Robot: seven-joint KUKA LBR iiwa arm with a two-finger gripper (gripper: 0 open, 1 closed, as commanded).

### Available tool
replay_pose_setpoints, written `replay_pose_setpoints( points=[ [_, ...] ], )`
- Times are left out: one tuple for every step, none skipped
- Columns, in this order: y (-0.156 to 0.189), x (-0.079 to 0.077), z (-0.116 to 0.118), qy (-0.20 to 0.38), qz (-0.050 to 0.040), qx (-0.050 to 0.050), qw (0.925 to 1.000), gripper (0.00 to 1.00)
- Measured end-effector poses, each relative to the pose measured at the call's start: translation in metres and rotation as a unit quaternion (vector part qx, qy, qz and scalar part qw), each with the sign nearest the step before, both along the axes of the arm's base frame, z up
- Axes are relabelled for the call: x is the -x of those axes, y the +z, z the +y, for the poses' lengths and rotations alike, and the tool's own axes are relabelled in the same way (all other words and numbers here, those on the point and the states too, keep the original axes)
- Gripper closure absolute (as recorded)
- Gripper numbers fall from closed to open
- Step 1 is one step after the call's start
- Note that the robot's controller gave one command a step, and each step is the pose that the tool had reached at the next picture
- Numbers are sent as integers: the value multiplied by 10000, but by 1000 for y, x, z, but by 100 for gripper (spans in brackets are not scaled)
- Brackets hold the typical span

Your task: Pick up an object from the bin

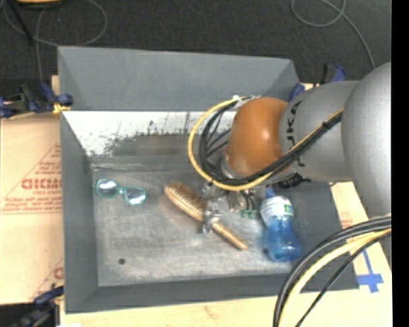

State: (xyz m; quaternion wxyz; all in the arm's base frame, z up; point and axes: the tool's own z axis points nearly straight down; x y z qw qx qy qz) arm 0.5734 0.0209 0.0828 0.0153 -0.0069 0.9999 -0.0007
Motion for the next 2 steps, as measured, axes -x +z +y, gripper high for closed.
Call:
replay_pose_setpoints(
  points=[
    [0,0,0,-2,0,0,10000,100],
    [127,5,-1,-51,133,-10,9999,100]
  ],
)
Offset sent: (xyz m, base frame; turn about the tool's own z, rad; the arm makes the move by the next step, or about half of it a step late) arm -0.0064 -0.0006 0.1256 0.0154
